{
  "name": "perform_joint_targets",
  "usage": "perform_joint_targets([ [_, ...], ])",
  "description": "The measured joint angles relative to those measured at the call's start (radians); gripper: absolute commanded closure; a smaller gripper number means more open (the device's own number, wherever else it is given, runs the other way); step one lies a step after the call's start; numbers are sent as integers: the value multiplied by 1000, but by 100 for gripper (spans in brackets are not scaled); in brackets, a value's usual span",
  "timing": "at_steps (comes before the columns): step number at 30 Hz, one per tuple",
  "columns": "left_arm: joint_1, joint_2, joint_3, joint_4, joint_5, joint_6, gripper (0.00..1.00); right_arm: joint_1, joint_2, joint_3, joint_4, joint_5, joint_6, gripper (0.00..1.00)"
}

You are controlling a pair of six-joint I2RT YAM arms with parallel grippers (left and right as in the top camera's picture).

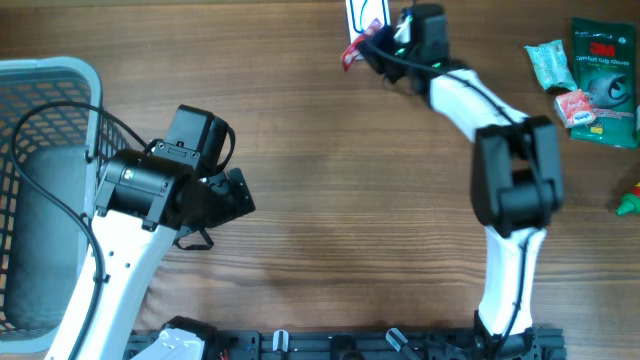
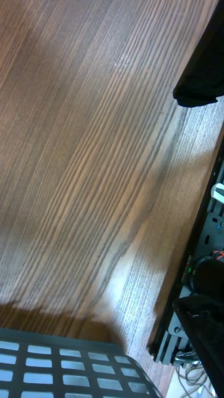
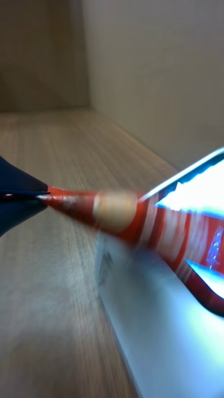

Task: Scan the item barcode
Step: 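Carry the stick to the right table edge and release it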

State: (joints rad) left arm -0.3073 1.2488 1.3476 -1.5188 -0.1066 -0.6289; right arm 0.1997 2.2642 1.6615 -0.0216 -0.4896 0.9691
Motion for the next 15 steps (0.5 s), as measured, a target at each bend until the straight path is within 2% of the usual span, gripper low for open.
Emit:
perform_joint_targets([
  [5,0,0,0,0,0,0,0,-105,-285,11,-396,79,-114,95],
  [10,0,0,0,0,0,0,0,-299,-420,19,-741,229,-237,96],
  [12,0,0,0,0,0,0,0,-412,-417,14,-777,292,-339,95],
  [15,0,0,0,0,0,0,0,-575,-407,-15,-709,386,-578,95],
])
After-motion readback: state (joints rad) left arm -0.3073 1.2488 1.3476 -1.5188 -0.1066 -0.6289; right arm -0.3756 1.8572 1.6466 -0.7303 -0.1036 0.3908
